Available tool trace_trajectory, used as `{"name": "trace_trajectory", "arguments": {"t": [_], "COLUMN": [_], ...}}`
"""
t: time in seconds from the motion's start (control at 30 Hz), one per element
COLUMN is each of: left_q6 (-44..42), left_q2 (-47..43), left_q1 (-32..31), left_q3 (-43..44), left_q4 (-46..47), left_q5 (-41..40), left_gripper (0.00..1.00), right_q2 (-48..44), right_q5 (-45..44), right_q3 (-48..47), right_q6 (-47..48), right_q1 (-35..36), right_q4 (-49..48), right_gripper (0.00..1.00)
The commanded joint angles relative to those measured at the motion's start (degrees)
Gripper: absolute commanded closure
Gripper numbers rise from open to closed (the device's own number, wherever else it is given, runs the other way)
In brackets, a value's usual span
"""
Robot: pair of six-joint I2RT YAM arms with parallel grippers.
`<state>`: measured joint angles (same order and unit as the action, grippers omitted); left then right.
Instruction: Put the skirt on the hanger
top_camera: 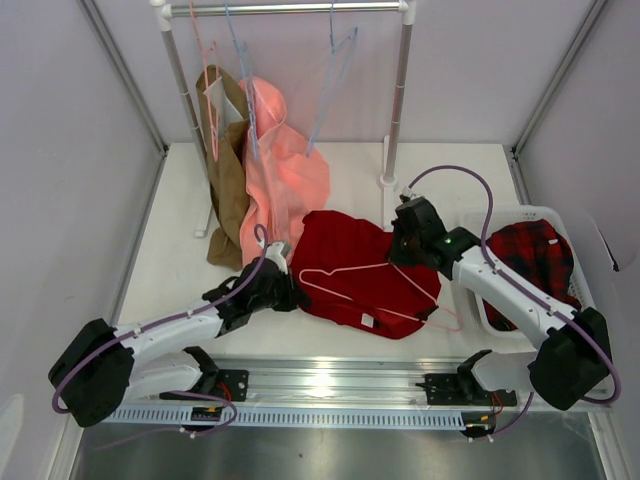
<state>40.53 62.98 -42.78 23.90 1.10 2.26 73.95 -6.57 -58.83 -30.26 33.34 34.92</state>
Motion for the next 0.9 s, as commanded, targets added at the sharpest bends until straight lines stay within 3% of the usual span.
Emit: {"name": "trace_trajectory", "arguments": {"t": [0.0,0.87], "left_q6": [2.2,6.8], "left_q2": [-0.6,0.0], "left_q1": [1.6,6.7], "left_q3": [-0.2,-2.2], "left_q4": [5.3,6.9], "left_q5": [1.9,-1.9], "left_gripper": [1.0,1.0], "right_q2": [-1.9,-4.1], "right_q5": [-3.5,-3.8], "right_q3": [-0.7,1.3], "right_q6": [-0.3,1.1], "right_q1": [0.8,2.8], "right_q4": [-0.4,2.1], "right_gripper": [1.0,1.0]}}
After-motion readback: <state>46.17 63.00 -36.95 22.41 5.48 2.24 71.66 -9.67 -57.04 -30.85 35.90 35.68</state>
